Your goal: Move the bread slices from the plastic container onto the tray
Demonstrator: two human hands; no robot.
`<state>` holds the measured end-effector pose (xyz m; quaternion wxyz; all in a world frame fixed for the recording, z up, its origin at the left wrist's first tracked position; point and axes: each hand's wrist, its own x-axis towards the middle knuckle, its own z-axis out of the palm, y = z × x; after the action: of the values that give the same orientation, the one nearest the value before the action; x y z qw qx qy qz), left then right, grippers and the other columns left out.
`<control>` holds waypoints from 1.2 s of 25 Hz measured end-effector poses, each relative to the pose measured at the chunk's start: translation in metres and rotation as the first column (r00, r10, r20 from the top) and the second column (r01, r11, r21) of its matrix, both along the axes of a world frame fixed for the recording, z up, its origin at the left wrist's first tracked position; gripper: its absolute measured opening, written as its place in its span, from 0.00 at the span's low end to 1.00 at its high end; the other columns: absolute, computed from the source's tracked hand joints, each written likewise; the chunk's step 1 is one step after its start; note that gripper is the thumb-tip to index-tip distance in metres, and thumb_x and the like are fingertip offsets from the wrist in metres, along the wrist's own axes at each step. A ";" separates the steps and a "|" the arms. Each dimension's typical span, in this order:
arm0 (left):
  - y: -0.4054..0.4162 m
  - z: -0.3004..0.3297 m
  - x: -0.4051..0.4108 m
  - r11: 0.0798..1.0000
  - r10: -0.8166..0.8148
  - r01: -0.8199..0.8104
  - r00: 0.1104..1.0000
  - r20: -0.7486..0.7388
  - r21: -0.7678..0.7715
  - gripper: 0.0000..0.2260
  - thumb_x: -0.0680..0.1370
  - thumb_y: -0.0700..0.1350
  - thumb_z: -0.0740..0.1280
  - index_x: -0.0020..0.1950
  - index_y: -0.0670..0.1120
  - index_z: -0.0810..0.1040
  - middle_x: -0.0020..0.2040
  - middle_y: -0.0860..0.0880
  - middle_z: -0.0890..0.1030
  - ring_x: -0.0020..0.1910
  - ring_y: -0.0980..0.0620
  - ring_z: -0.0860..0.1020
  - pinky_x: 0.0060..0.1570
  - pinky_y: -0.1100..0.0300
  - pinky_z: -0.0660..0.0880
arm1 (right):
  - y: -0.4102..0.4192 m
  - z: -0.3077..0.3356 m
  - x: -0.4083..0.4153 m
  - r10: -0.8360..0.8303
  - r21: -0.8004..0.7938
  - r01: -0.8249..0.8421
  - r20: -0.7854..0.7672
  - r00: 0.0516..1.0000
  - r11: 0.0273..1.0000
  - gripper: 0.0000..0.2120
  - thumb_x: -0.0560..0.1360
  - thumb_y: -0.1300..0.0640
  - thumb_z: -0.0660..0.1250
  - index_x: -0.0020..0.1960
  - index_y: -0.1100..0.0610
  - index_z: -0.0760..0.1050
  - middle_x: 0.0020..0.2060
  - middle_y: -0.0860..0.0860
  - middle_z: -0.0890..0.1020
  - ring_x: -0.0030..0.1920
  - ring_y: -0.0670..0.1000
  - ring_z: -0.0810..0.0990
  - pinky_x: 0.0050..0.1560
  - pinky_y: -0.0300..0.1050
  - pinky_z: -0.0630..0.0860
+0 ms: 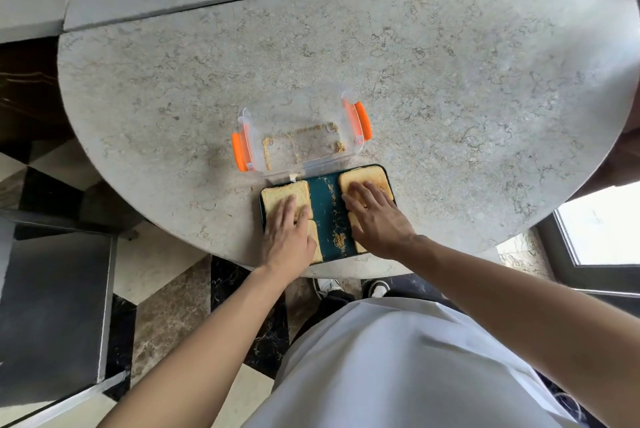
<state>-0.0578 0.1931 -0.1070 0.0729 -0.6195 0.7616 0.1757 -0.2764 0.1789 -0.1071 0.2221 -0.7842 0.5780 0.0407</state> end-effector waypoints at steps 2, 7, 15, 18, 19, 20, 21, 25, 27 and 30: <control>0.001 0.002 -0.004 1.000 0.029 -0.029 0.999 0.019 0.006 0.29 0.80 0.50 0.57 0.80 0.46 0.54 0.82 0.40 0.48 0.80 0.42 0.44 0.78 0.45 0.45 | -0.002 0.000 -0.001 0.012 -0.004 -0.012 -0.005 1.000 1.000 0.33 0.79 0.48 0.58 0.81 0.53 0.52 0.81 0.56 0.51 0.81 0.58 0.45 0.79 0.58 0.45; 0.021 0.010 -0.018 0.996 0.082 -0.083 0.996 0.041 0.024 0.30 0.79 0.50 0.59 0.80 0.46 0.54 0.81 0.40 0.51 0.80 0.41 0.47 0.77 0.42 0.50 | 0.000 0.000 -0.012 0.051 -0.006 -0.051 -0.021 0.998 0.999 0.33 0.80 0.46 0.55 0.81 0.53 0.49 0.81 0.57 0.49 0.80 0.59 0.43 0.79 0.58 0.43; 0.021 0.021 -0.052 0.954 0.277 -0.281 0.960 0.050 0.109 0.30 0.80 0.51 0.60 0.79 0.45 0.55 0.81 0.39 0.51 0.79 0.41 0.49 0.76 0.41 0.51 | 0.002 0.004 -0.017 0.170 0.049 -0.167 -0.065 0.983 0.985 0.33 0.81 0.47 0.53 0.81 0.54 0.44 0.81 0.59 0.44 0.80 0.61 0.41 0.79 0.60 0.43; 0.015 0.025 -0.056 0.948 0.299 -0.298 0.954 0.009 0.109 0.30 0.80 0.51 0.61 0.79 0.45 0.55 0.81 0.39 0.52 0.79 0.39 0.50 0.76 0.40 0.52 | 0.003 0.007 -0.025 0.185 0.080 -0.179 -0.074 0.980 0.981 0.34 0.80 0.50 0.58 0.81 0.52 0.47 0.81 0.57 0.44 0.80 0.61 0.41 0.79 0.61 0.45; 0.013 0.027 -0.055 0.950 0.295 -0.295 0.955 0.008 0.107 0.30 0.80 0.51 0.61 0.79 0.45 0.55 0.81 0.39 0.52 0.79 0.39 0.50 0.76 0.40 0.52 | 0.003 0.009 -0.027 0.182 0.101 -0.174 -0.083 0.980 0.980 0.34 0.80 0.50 0.59 0.81 0.51 0.47 0.81 0.57 0.44 0.80 0.61 0.40 0.79 0.62 0.45; 0.011 0.027 -0.053 0.953 0.286 -0.286 0.958 0.011 0.102 0.30 0.80 0.51 0.61 0.79 0.45 0.55 0.81 0.39 0.52 0.79 0.39 0.50 0.76 0.40 0.52 | 0.004 0.010 -0.028 0.178 0.117 -0.167 -0.091 0.980 0.979 0.34 0.79 0.51 0.59 0.81 0.51 0.48 0.81 0.56 0.44 0.80 0.60 0.40 0.79 0.62 0.45; 0.008 0.028 -0.052 0.952 0.286 -0.286 0.958 0.023 0.109 0.30 0.80 0.51 0.61 0.79 0.45 0.55 0.81 0.39 0.52 0.79 0.39 0.50 0.76 0.40 0.52 | 0.003 0.012 -0.027 0.169 0.129 -0.156 -0.094 0.981 0.979 0.34 0.79 0.51 0.60 0.81 0.51 0.49 0.82 0.56 0.44 0.80 0.59 0.40 0.79 0.62 0.46; 0.001 0.030 -0.048 0.956 0.253 -0.266 0.962 0.104 0.127 0.30 0.80 0.52 0.61 0.79 0.45 0.56 0.81 0.39 0.53 0.79 0.39 0.51 0.75 0.41 0.53 | -0.001 0.016 -0.019 0.090 0.173 -0.076 -0.070 0.994 0.982 0.33 0.79 0.50 0.59 0.81 0.53 0.50 0.82 0.56 0.44 0.80 0.59 0.40 0.79 0.60 0.45; -0.001 0.031 -0.049 0.961 0.231 -0.245 0.966 0.111 0.131 0.30 0.80 0.53 0.60 0.79 0.45 0.56 0.80 0.39 0.54 0.78 0.39 0.53 0.75 0.41 0.53 | -0.002 0.017 -0.017 0.061 0.202 -0.048 -0.063 0.996 0.978 0.34 0.79 0.50 0.58 0.81 0.54 0.50 0.82 0.56 0.45 0.80 0.58 0.40 0.79 0.60 0.44; -0.004 0.033 -0.049 0.975 0.173 -0.177 0.984 0.039 0.136 0.31 0.79 0.55 0.61 0.79 0.46 0.55 0.80 0.40 0.56 0.78 0.40 0.55 0.75 0.43 0.56 | -0.005 0.022 -0.014 0.047 0.238 -0.024 -0.091 0.995 0.971 0.35 0.78 0.49 0.60 0.80 0.57 0.51 0.82 0.56 0.47 0.80 0.59 0.44 0.78 0.61 0.50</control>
<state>-0.1065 0.1891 -0.0740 0.1105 -0.6798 0.6890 0.2258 -0.2899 0.1743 -0.0849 0.2851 -0.7596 0.5648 0.1509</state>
